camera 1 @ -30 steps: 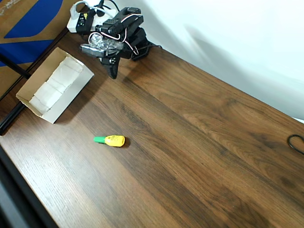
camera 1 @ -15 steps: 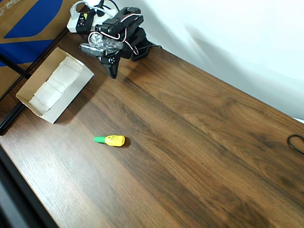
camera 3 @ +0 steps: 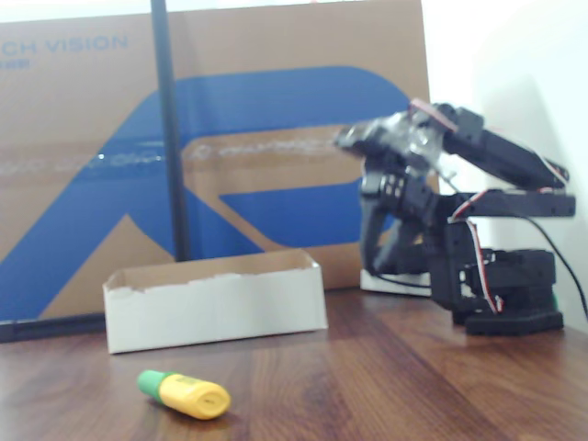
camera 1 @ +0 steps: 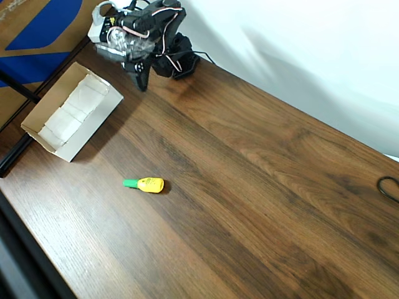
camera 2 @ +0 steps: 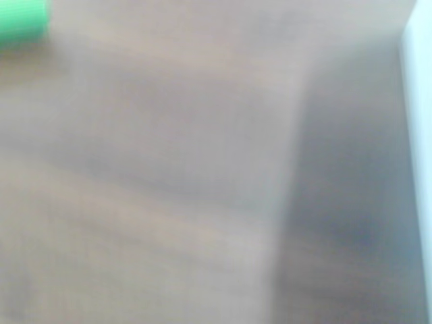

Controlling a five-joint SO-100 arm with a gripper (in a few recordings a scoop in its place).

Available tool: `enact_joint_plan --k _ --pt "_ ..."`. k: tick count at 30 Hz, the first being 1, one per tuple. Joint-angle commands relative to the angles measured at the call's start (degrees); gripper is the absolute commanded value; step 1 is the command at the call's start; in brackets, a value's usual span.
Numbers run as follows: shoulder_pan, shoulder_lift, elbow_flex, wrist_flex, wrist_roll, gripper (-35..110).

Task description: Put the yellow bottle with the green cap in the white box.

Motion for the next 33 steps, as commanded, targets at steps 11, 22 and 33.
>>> enact_joint_plan --k 11,22,33 --pt "-3.08 -18.54 -15.64 1.14 2.81 3" --pt "-0.79 -31.46 -16.79 -12.22 0.09 6" --pt "-2.20 -49.92 -23.12 -25.31 -3.25 8"
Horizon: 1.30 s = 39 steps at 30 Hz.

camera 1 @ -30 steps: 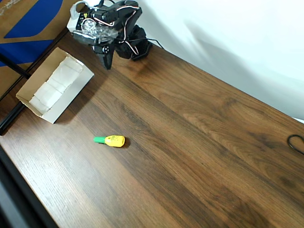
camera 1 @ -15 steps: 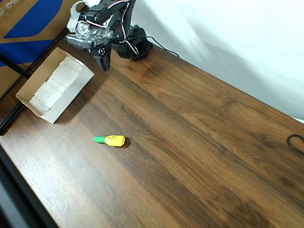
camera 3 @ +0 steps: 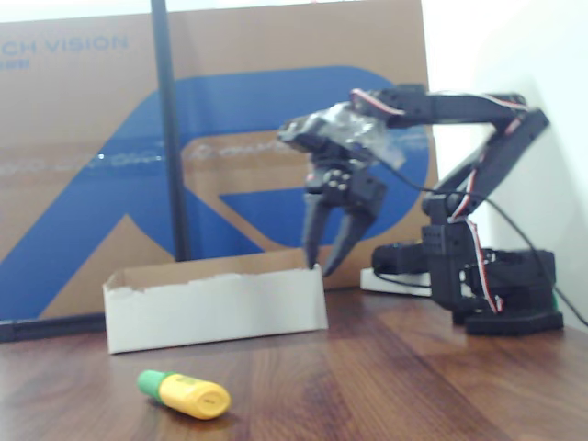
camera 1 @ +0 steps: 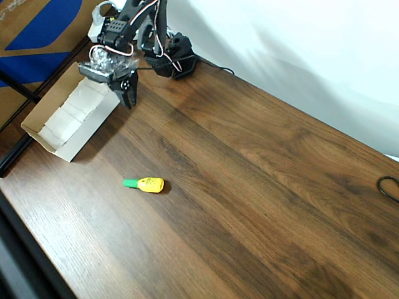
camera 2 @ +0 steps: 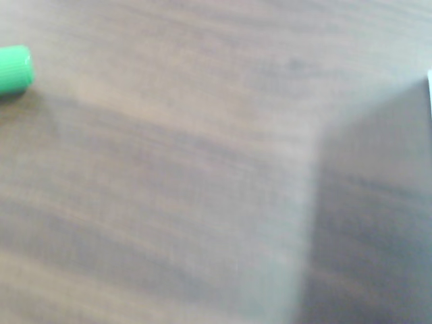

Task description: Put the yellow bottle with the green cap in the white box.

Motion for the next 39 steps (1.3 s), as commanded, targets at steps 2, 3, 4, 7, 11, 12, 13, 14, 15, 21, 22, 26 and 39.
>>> enact_joint_plan --k 2,3,4,7,11,12,13,14,15,21,22,26,39 --pt "-2.37 -3.25 -6.33 -3.69 -1.93 9" --pt "-2.72 -3.96 -7.29 -4.39 -1.58 9" --pt "-3.08 -4.48 -8.09 -5.10 -1.14 9" --pt "-4.57 -6.42 -11.51 -5.54 1.58 8" --pt "-9.40 -10.81 -15.12 -6.50 0.62 10" --pt "-10.72 -12.22 -16.08 -6.68 0.26 10" --pt "-11.78 -13.71 -17.40 -6.68 0.18 10" --pt "-12.57 -15.21 -18.63 -6.68 -0.09 10" --pt "-13.10 -16.52 -19.86 -6.77 -0.18 11" --pt "-12.39 -22.50 -24.35 -8.96 1.76 12" --pt "-12.04 -23.47 -25.31 -8.88 1.85 12" --pt "-10.63 -28.21 -29.27 -8.26 2.02 12" --pt "-11.34 -36.21 -34.28 -5.36 7.56 21"
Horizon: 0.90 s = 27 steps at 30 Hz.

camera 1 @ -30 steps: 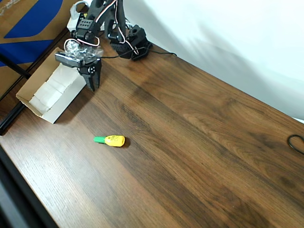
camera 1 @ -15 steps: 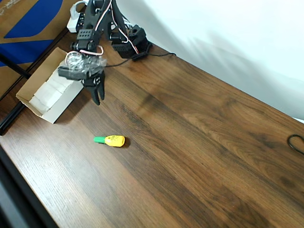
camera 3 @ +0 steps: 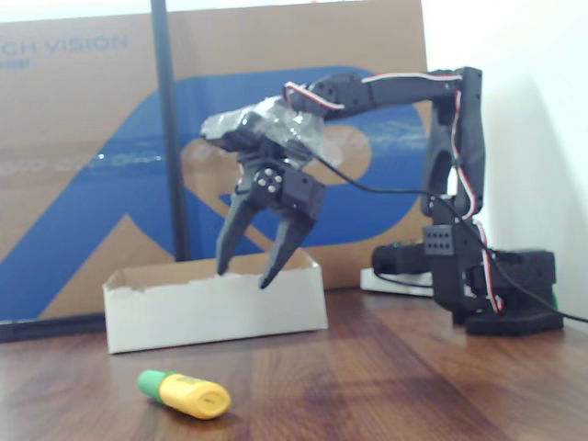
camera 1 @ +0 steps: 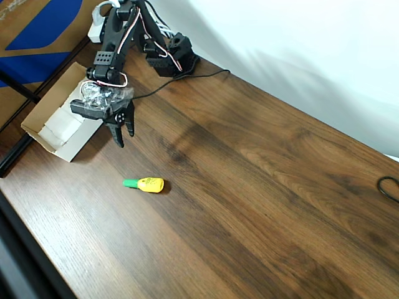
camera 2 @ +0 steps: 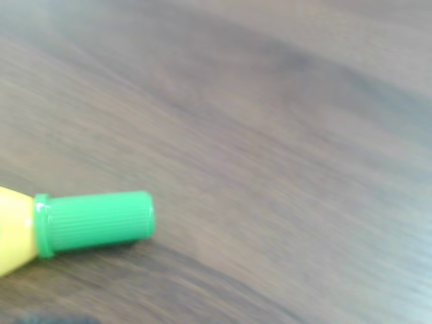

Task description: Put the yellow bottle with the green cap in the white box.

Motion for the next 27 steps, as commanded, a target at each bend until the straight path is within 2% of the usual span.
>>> enact_joint_plan --k 1,7,21,27 --pt "-1.41 0.62 -3.08 -0.35 -2.46 21" --pt "-2.29 -5.80 -8.17 -0.53 -8.00 25" --pt "-2.55 -19.69 -21.97 -1.76 -7.29 33" --pt "-2.64 -25.22 -26.63 -3.87 -9.93 34"
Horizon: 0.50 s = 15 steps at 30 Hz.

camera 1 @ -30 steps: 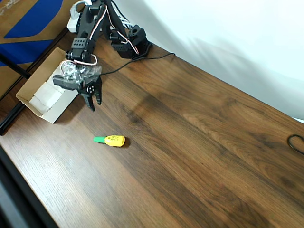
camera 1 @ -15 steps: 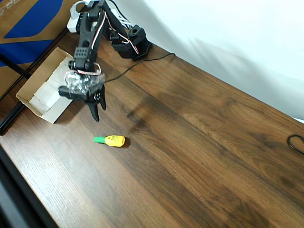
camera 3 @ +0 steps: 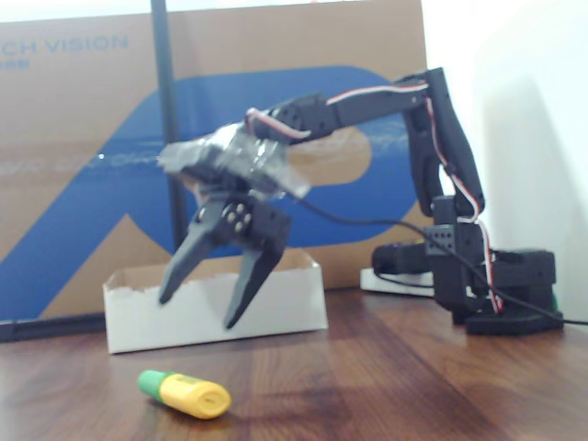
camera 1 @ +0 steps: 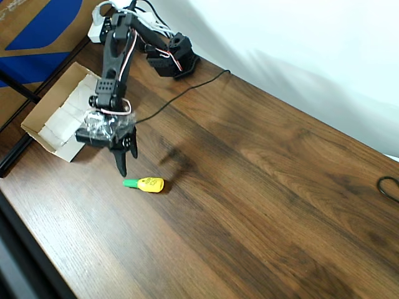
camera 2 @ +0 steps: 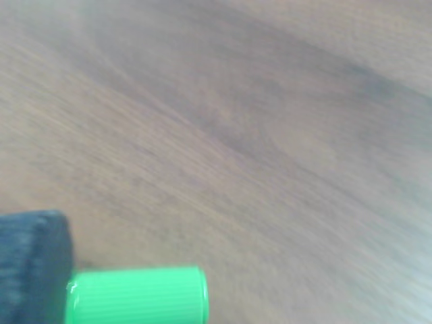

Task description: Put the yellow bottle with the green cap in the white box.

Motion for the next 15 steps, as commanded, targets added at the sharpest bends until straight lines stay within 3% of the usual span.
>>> enact_joint_plan --k 1,15 --pt "-0.53 -0.09 -6.33 -1.05 -1.41 34" --pt "-1.93 -2.55 -6.86 -3.08 -0.35 38"
